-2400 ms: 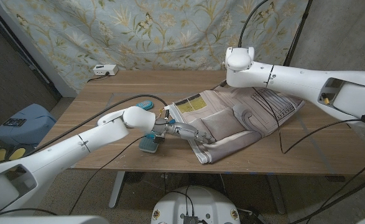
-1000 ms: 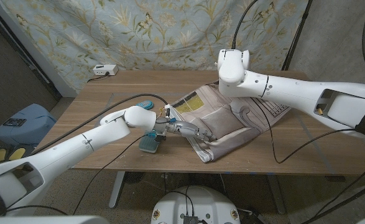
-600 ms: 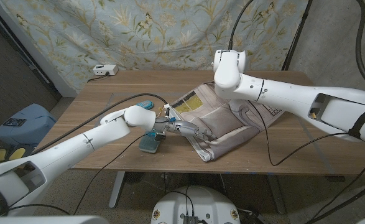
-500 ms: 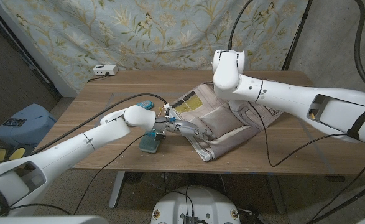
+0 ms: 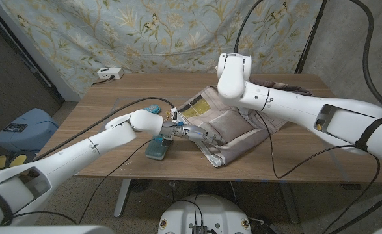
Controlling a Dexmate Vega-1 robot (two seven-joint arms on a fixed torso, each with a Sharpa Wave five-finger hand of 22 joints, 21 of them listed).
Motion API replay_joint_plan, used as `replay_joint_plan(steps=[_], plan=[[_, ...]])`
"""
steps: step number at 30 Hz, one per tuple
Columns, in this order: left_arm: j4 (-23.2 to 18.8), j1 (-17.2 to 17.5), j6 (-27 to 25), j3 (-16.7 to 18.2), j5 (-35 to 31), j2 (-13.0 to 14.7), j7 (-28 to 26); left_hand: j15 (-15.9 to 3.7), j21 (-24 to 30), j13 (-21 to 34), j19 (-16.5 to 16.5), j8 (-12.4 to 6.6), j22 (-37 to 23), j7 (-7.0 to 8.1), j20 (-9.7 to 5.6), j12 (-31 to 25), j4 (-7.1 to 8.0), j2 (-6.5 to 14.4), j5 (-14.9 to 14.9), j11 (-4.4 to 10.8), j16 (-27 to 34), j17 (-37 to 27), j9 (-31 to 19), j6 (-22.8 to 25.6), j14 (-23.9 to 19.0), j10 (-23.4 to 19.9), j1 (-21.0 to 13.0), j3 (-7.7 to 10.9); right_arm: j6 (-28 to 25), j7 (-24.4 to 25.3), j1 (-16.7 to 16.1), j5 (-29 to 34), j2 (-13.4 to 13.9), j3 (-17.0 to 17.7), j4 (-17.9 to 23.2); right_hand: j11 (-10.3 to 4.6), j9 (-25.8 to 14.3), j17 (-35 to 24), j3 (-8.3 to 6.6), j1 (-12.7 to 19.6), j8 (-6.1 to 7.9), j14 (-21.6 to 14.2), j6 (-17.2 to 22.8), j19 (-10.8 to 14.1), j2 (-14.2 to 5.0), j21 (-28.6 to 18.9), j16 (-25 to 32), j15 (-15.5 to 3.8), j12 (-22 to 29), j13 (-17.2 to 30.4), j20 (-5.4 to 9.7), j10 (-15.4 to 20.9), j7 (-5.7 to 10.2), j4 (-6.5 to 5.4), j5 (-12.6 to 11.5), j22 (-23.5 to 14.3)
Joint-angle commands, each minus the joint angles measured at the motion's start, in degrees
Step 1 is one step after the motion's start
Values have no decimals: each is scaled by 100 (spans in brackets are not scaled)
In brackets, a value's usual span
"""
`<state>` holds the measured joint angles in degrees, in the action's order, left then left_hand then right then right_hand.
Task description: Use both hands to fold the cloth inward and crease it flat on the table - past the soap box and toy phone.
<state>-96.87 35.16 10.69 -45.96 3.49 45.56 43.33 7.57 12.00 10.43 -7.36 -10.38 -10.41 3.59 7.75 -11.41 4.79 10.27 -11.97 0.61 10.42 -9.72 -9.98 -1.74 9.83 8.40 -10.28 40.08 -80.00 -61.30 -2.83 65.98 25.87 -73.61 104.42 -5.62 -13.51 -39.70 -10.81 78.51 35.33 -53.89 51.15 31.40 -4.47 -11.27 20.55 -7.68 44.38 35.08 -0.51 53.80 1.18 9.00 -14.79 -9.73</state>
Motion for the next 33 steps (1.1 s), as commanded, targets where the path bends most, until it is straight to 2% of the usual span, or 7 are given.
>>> replay_joint_plan(steps=[1,8,16,25,33], plan=[[111,-35,41,-8,30,-32,20,27,-17,7,-11,-3,-4,22,49,-4,-27,-3,-4,-9,0,-14,-26,-13,87,3,-61,8,1,-186,-165,317,-209,44,10,36,-30,-29,31,122,-23,-57,-3,57,-45,-51,-1,-397,45,98,-11,35,-66,6,8,-23],[193,-68,87,-25,48,-76,44,28,-17,7,-9,-5,-4,19,46,-5,-35,-4,-4,-6,0,-15,-25,-10,87,1,-69,7,1,-282,-175,458,-364,18,-82,53,-36,-35,35,150,-39,-72,-19,86,-54,-54,-10,-389,39,107,-50,24,-121,5,18,-25],[251,-88,160,-48,32,-119,41,25,-18,6,-9,-2,-4,28,50,-3,-44,-4,-4,-10,0,-15,-25,-19,89,6,-80,8,1,-386,-127,517,-629,-38,-337,85,-55,-56,49,180,-55,-76,-32,170,-57,-73,-18,-384,39,140,-200,-2,-144,1,38,-29],[389,-114,294,-55,60,-180,41,23,-18,6,-5,-2,-4,32,46,-2,-60,-8,-6,-11,0,-14,-25,-20,88,7,-95,7,1,-477,-93,607,-1032,-96,-782,142,-82,-69,54,213,-62,-62,-49,195,-69,-73,-29,-382,33,162,-263,-29,-172,2,53,-31],[585,-136,508,-60,75,-241,34,11,-22,6,-9,-6,-3,47,32,-2,-86,-15,-8,6,-1,-15,-25,-11,92,9,-120,0,1,-293,12,332,-1360,-212,-1189,166,-98,-85,60,247,-81,-59,-69,189,-79,-61,-34,-379,24,175,-292,-51,-183,3,70,-34]])
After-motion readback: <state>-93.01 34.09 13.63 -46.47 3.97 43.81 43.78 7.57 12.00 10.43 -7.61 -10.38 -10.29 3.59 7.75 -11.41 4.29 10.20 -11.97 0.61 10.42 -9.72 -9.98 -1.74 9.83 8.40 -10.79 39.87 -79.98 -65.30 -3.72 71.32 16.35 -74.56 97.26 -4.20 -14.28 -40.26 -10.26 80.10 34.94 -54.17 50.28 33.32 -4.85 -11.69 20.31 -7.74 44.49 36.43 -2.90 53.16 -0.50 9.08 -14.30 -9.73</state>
